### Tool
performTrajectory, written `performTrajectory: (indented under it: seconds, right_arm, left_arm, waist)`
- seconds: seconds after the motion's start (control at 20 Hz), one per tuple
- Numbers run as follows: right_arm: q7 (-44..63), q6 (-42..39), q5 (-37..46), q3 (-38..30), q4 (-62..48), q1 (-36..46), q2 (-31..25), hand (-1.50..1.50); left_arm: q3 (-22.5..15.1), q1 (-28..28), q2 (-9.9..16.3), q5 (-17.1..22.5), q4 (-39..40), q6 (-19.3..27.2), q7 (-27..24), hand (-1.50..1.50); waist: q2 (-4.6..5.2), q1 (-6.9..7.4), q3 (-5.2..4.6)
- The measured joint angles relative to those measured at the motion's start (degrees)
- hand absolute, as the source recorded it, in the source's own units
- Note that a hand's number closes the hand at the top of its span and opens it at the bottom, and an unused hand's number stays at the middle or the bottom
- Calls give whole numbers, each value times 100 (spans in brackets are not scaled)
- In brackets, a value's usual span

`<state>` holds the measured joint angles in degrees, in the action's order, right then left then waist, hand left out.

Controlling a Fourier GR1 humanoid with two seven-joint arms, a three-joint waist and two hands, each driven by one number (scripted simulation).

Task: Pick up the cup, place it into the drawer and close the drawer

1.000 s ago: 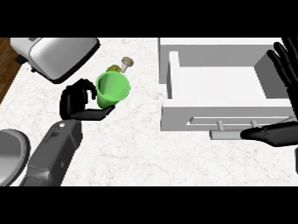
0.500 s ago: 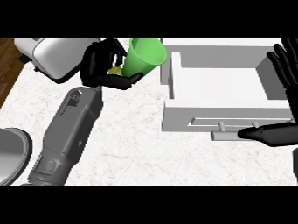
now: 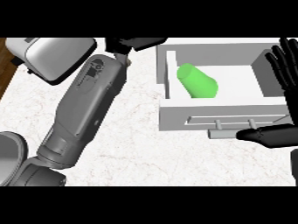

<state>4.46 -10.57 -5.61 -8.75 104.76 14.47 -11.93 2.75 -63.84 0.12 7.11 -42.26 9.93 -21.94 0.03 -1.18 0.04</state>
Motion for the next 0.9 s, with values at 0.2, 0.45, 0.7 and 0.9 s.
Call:
performTrajectory:
  seconds: [0.2, 0.45, 0.7, 0.9]
  right_arm:
    - [-5, -56, -70, -29, -103, 152, -41, -150]
    - [-41, -121, -112, 19, -159, 259, -34, -150]
    - [-33, -173, -146, 102, -204, 416, -12, -150]
    - [16, -227, -184, 163, -201, 596, -30, -150]
  left_arm:
    - [-288, -689, -7, 210, 679, 489, 446, 150]
    - [-748, -1161, -10, 461, 1558, 876, 677, 150]
    - [-1240, -1305, -12, 661, 2190, 806, 828, 150]
    - [-1661, -1284, -11, 740, 2473, 595, 958, 150]
  waist:
    - [37, -122, 3]
    - [81, -295, 6]
    - [146, -531, 8]
    - [196, -723, 10]
